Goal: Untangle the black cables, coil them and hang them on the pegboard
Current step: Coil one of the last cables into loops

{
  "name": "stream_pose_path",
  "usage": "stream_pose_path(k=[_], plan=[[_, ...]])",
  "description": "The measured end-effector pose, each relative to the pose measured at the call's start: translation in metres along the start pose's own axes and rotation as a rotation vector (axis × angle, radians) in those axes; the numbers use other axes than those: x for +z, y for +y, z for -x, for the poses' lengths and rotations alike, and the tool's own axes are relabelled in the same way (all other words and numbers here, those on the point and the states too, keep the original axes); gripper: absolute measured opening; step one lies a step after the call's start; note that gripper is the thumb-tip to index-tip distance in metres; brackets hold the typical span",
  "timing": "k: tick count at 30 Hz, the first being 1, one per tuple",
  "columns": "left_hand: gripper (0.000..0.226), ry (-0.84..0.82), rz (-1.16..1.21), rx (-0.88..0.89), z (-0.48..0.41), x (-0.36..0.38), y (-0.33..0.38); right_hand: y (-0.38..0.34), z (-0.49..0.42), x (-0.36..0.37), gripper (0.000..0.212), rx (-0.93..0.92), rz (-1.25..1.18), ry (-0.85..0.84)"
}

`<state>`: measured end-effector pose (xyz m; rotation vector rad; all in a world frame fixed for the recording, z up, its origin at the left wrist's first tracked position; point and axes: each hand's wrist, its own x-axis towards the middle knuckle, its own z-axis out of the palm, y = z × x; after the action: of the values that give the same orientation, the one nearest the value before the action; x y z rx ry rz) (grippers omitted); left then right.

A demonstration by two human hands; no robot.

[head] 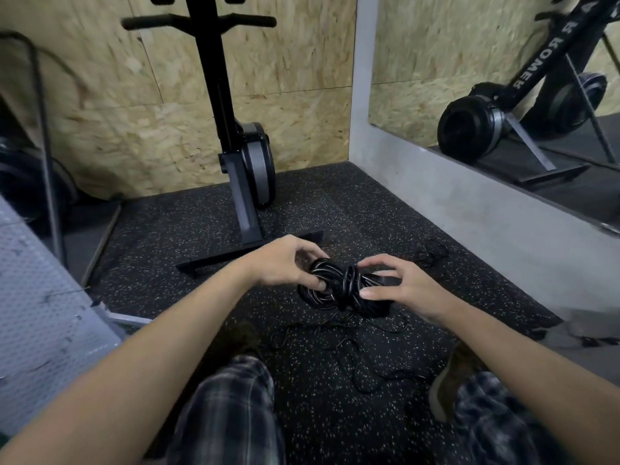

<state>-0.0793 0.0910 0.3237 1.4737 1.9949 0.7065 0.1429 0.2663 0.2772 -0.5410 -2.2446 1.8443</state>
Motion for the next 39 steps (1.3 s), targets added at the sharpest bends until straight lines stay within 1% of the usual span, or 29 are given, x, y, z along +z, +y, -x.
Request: stream_pose_path(k=[3, 5, 7, 10, 11, 13, 16, 19, 21, 22, 23, 26, 29, 31, 33, 34, 35, 37, 38, 39], plan=[[0.023, 0.13, 0.116, -0.075, 0.024, -0.007, -0.011, -0.008, -0.006, 0.011, 0.061, -0.003, -0.11, 0.023], [0.016, 0.243, 0.171, -0.109, 0.041, -0.009, -0.02, -0.015, -0.011, 0.022, 0.066, -0.017, -0.139, 0.007], [0.017, 0.335, 0.242, -0.178, 0.059, -0.01, -0.031, -0.022, -0.017, 0.038, 0.072, -0.038, -0.082, -0.026], [0.03, 0.474, 0.327, -0.289, 0.083, -0.013, -0.049, -0.032, -0.032, 0.063, 0.098, -0.019, -0.012, -0.065], [0.029, 0.513, 0.347, -0.323, 0.09, -0.015, -0.056, -0.037, -0.037, 0.071, 0.105, -0.015, 0.034, -0.073], [0.022, 0.588, 0.41, -0.385, 0.104, -0.019, -0.069, -0.044, -0.05, 0.087, 0.111, -0.032, 0.143, -0.101], [0.025, 0.684, 0.493, -0.481, 0.119, -0.021, -0.1, -0.049, -0.069, 0.108, 0.108, -0.047, 0.242, -0.136], [0.026, 0.793, 0.594, -0.604, 0.134, -0.014, -0.149, -0.034, -0.087, 0.128, 0.101, -0.033, 0.313, -0.152], [0.04, 0.836, 0.667, -0.706, 0.144, 0.001, -0.189, -0.018, -0.099, 0.143, 0.096, 0.008, 0.357, -0.187], [0.044, 0.865, 0.695, -0.745, 0.149, 0.01, -0.205, -0.01, -0.104, 0.15, 0.094, 0.032, 0.373, -0.216], [0.042, 0.903, 0.712, -0.776, 0.156, 0.017, -0.223, -0.001, -0.114, 0.163, 0.093, 0.049, 0.381, -0.243], [0.031, 0.978, 0.692, -0.825, 0.165, 0.034, -0.254, 0.017, -0.125, 0.181, 0.089, 0.06, 0.399, -0.267], [0.027, 1.038, 0.631, -0.894, 0.168, 0.04, -0.286, 0.035, -0.147, 0.2, 0.086, 0.068, 0.446, -0.299], [0.025, 1.096, 0.528, -0.934, 0.173, 0.044, -0.305, 0.046, -0.157, 0.212, 0.083, 0.077, 0.457, -0.307], [0.027, 1.096, 0.386, -0.993, 0.181, 0.051, -0.317, 0.058, -0.163, 0.221, 0.08, 0.092, 0.452, -0.315], [0.033, 1.069, 0.36, -1.013, 0.184, 0.055, -0.325, 0.064, -0.165, 0.225, 0.079, 0.095, 0.448, -0.32], [0.041, 1.04, 0.378, -1.033, 0.187, 0.058, -0.331, 0.069, -0.166, 0.228, 0.079, 0.095, 0.449, -0.325], [0.055, 0.982, 0.49, -1.1, 0.189, 0.061, -0.343, 0.077, -0.167, 0.23, 0.077, 0.093, 0.457, -0.333], [0.055, 0.964, 0.513, -1.126, 0.19, 0.061, -0.348, 0.08, -0.167, 0.23, 0.076, 0.099, 0.457, -0.335], [0.051, 0.928, 0.474, -1.152, 0.19, 0.06, -0.347, 0.083, -0.166, 0.229, 0.076, 0.103, 0.456, -0.333]])
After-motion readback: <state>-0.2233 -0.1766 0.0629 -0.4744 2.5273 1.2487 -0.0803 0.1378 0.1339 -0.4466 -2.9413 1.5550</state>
